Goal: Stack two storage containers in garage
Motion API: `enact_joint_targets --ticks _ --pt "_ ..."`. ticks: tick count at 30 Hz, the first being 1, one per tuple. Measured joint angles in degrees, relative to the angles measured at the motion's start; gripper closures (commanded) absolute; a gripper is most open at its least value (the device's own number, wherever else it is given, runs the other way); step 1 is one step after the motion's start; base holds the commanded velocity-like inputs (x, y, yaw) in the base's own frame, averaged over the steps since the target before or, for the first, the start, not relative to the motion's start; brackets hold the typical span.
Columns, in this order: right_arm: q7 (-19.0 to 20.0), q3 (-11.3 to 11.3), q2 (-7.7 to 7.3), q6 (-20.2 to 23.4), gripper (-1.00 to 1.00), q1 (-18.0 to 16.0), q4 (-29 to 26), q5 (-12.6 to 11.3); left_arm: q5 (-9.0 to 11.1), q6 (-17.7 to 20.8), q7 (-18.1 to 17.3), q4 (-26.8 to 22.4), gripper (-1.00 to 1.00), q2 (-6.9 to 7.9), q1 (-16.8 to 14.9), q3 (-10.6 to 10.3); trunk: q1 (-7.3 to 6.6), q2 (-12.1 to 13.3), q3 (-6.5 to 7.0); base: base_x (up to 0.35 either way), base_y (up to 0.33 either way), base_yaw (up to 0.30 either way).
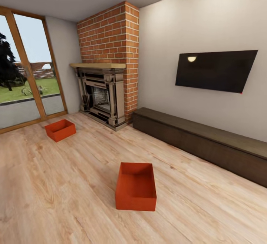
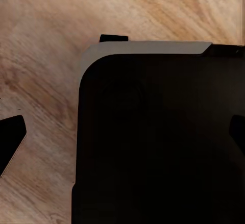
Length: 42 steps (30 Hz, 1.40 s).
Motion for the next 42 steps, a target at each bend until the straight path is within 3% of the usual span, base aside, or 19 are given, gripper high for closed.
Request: enact_joint_targets --ticks 42 --pt "0.0 0.0 0.0 0.01 -1.0 0.0 0.0 0.0 0.0 0.0 0.0 -0.02 -1.0 0.0 0.01 0.0 0.0 0.0 0.0 0.322 0.0 0.0"
